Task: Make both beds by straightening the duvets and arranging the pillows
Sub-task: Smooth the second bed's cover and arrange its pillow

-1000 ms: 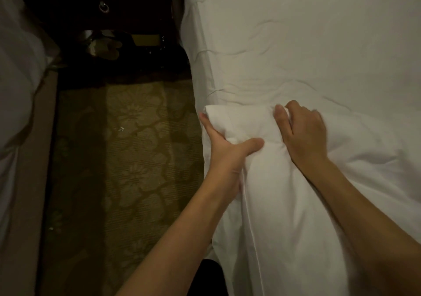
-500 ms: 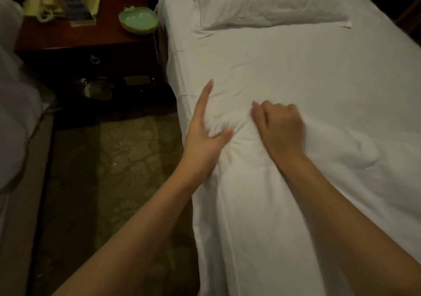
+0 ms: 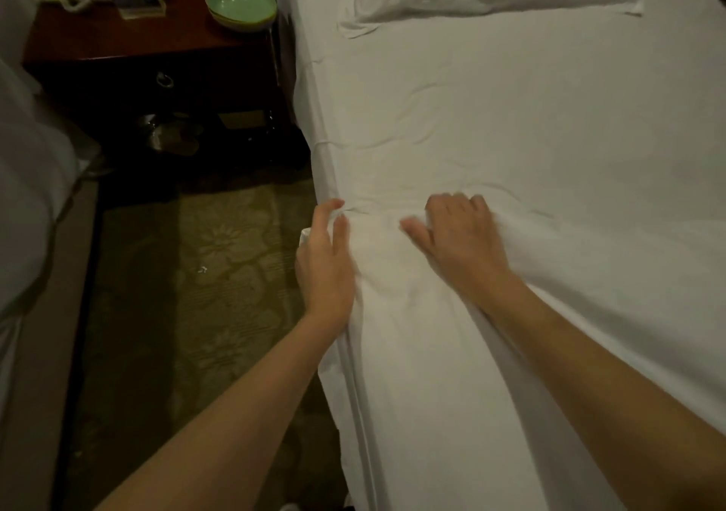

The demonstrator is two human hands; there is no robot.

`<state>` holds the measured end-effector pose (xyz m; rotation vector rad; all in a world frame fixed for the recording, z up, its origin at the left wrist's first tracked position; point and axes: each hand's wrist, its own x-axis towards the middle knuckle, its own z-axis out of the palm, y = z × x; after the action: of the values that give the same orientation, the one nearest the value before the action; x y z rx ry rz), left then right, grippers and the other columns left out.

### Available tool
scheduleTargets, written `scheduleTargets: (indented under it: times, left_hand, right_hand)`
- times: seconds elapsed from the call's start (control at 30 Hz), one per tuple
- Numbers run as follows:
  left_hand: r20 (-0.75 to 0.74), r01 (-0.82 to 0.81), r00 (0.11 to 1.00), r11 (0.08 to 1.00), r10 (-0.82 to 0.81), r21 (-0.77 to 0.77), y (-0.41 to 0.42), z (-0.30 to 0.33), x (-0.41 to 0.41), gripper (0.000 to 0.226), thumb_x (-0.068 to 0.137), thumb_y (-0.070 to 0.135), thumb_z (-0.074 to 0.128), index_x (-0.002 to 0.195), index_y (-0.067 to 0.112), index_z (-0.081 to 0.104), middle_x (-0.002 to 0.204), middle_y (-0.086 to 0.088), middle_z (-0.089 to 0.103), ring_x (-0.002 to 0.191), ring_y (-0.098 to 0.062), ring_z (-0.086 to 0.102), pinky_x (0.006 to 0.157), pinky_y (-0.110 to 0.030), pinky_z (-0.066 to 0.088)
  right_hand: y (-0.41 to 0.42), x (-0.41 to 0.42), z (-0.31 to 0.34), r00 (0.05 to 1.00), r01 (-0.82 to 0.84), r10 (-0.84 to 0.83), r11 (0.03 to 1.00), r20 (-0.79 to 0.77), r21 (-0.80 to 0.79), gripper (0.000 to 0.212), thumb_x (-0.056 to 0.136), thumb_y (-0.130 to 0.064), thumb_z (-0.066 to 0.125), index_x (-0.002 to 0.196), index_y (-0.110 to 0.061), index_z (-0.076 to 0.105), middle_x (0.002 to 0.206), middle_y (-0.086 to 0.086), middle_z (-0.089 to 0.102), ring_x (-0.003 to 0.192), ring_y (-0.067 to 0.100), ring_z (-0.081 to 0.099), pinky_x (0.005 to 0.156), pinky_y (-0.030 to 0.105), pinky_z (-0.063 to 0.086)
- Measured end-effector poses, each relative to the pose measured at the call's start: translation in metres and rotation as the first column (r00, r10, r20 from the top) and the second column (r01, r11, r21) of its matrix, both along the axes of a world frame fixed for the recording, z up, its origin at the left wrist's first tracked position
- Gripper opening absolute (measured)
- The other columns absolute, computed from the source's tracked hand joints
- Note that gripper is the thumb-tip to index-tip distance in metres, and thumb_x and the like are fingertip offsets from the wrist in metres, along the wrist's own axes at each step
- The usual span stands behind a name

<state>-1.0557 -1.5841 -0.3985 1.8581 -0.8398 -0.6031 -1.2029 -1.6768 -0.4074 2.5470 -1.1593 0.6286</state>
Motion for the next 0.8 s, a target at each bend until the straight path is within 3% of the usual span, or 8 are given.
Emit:
scheduleTargets:
  times: [0.1,0.17,0.33,0.43,0.53,0.63,0.73,0.8]
  left_hand:
    - [0.217,0.080,0.972,0.995,-0.091,0.057,-0.004,-0.013,0.013,0.029,0.103,0.032,0.035,0.124,0.026,0.054,0.097,-0.001,0.062,0.082,-0.014,0.056,0.072,-0.033,0.048]
    - [0.234,0.049,0.968,0.980,-0.093,0.190,-0.004,-0.036,0.016,0.030,0.103,0.033,0.034,0.127,0.026,0.051,0.096,-0.005,0.064,0.083,-0.023,0.059,0.070,-0.036,0.047]
    - [-0.134,-0.095,0.983,0.975,0.123,0.201,0.004,-0.039,-0.004,0.052,0.100,0.043,0.037,0.147,0.028,0.020,0.097,0.011,0.046,0.089,-0.013,0.051,0.078,-0.029,0.038]
    - [-0.264,-0.113,0.953,0.984,0.146,0.138,0.039,-0.018,-0.024,0.061,0.097,0.050,0.040,0.145,0.038,0.005,0.108,0.018,0.041,0.091,-0.008,0.050,0.083,-0.031,0.037]
    - [-0.347,-0.108,0.925,0.984,0.153,0.144,0.086,-0.008,-0.054,0.066,0.095,0.049,0.045,0.143,0.041,0.001,0.109,0.019,0.042,0.090,-0.005,0.051,0.083,-0.030,0.039]
    - [-0.295,-0.034,0.953,0.993,0.066,0.113,0.111,-0.019,-0.068,0.061,0.095,0.047,0.047,0.141,0.043,0.007,0.108,0.020,0.047,0.090,-0.001,0.054,0.078,-0.028,0.045]
    - [-0.177,0.040,0.984,0.990,-0.015,0.137,0.106,-0.046,-0.059,0.052,0.099,0.039,0.043,0.144,0.033,0.016,0.091,0.026,0.046,0.080,0.000,0.055,0.073,-0.027,0.046]
    - [-0.130,0.054,0.991,0.984,-0.033,0.167,0.103,-0.055,-0.052,0.051,0.101,0.037,0.039,0.146,0.031,0.016,0.085,0.022,0.045,0.081,-0.012,0.057,0.075,-0.031,0.045]
  right_hand:
    - [-0.017,0.006,-0.010,0.998,-0.039,0.036,0.997,0.042,0.060,0.046,0.092,-0.045,0.043,0.067,-0.008,0.048,0.056,0.011,0.049,0.053,0.029,0.049,0.062,0.037,0.022]
    - [-0.016,0.009,-0.038,0.998,-0.033,0.041,0.985,-0.047,0.170,0.050,0.093,-0.049,0.037,0.069,-0.007,0.049,0.058,0.012,0.051,0.054,0.029,0.050,0.063,0.036,0.021]
    - [-0.006,-0.002,-0.046,0.998,0.018,-0.003,0.971,-0.066,0.238,0.049,0.094,-0.047,0.035,0.085,-0.004,0.056,0.075,0.014,0.056,0.069,0.031,0.054,0.068,0.036,0.024]
    - [0.021,-0.014,-0.021,0.999,0.034,-0.044,0.956,0.029,0.293,0.051,0.092,-0.048,0.036,0.112,-0.007,0.059,0.102,0.014,0.061,0.094,0.034,0.057,0.092,0.037,0.029]
    - [0.081,-0.028,0.005,0.986,0.101,-0.150,0.874,0.067,0.475,0.064,0.093,-0.058,0.024,0.135,-0.017,0.050,0.138,0.011,0.050,0.131,0.029,0.042,0.112,0.046,0.017]
    - [0.136,-0.043,0.010,0.981,0.183,-0.187,0.792,-0.055,0.582,0.074,0.092,-0.064,-0.001,0.146,-0.028,0.036,0.153,0.002,0.034,0.143,0.023,0.025,0.116,0.046,0.007]
    - [0.142,-0.038,-0.009,0.947,0.289,-0.152,0.787,-0.283,0.545,0.067,0.097,-0.058,0.001,0.144,-0.029,0.040,0.148,0.004,0.042,0.138,0.025,0.036,0.112,0.046,0.011]
    - [0.134,-0.029,-0.018,0.924,0.326,-0.154,0.798,-0.351,0.507,0.065,0.097,-0.058,0.000,0.147,-0.031,0.032,0.153,0.003,0.033,0.142,0.023,0.028,0.113,0.046,0.005]
